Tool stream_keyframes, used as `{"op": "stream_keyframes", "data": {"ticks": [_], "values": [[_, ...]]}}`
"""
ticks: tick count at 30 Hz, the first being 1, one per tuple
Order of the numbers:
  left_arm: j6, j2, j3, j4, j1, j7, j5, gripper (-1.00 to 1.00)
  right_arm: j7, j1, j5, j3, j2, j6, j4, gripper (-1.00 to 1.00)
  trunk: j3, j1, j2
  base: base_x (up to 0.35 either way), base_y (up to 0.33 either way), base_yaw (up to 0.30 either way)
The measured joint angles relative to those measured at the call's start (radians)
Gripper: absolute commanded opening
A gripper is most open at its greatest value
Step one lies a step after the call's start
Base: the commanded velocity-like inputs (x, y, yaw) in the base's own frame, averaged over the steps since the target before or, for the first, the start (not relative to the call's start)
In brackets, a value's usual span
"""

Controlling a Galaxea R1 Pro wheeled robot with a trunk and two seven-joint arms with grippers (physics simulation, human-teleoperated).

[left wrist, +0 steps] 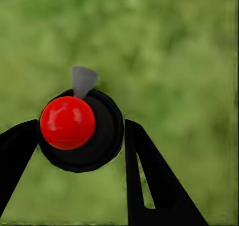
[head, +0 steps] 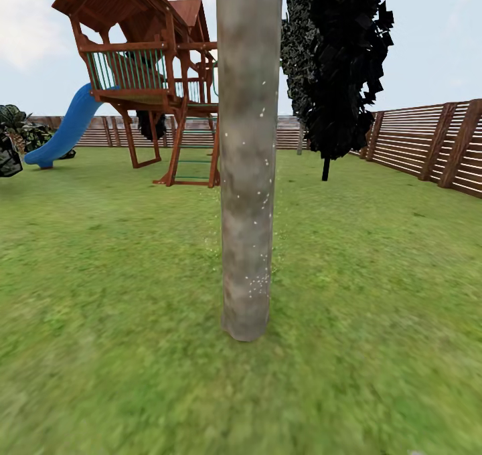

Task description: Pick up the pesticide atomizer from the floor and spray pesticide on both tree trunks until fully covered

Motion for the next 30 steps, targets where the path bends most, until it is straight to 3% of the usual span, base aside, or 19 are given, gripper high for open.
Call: {"op": "stream_keyframes", "data": {"ticks": [3, 11, 17, 20, 21, 23, 30], "values": [[0.001, -0.013, 0.002, 0.000, 0.024, 0.005, 0.000, -1.00, 0.024, 0.000, -0.001, 0.000, -0.019, -0.013, 0.045, 1.00, 0.000, 0.000, 0.000, 0.000, 0.000, 0.000], [0.002, -0.056, 0.001, 0.000, 0.086, 0.007, -0.001, -1.00, 0.031, 0.001, 0.000, 0.000, -0.035, -0.017, 0.152, 1.00, 0.000, 0.000, 0.000, 0.000, 0.000, 0.000], [0.003, -0.091, 0.004, 0.000, 0.094, 0.007, -0.001, -1.00, 0.031, 0.001, 0.000, 0.000, -0.043, -0.017, 0.186, 1.00, 0.000, 0.000, 0.000, 0.000, 0.000, 0.000], [0.004, -0.120, 0.003, -0.001, 0.094, 0.007, 0.000, -1.00, 0.044, 0.000, 0.000, 0.000, -0.044, -0.016, 0.187, 1.00, 0.000, 0.000, 0.000, 0.000, 0.000, 0.000], [0.003, -0.143, 0.002, -0.002, 0.094, 0.006, -0.002, -1.00, 0.074, 0.000, 0.002, 0.000, -0.045, -0.016, 0.188, 1.00, 0.000, 0.000, 0.000, 0.000, 0.000, 0.000], [0.004, -0.164, 0.004, -0.002, 0.094, 0.007, -0.001, -1.00, 0.097, 0.000, 0.002, 0.000, -0.052, -0.016, 0.189, 1.00, 0.000, 0.000, 0.000, 0.000, 0.000, 0.000], [0.004, -0.182, 0.006, -0.001, 0.094, 0.007, 0.002, -1.00, 0.111, 0.000, 0.002, 0.000, -0.059, -0.016, 0.200, 1.00, 0.000, 0.000, 0.000, 0.000, 0.000, 0.000]]}}
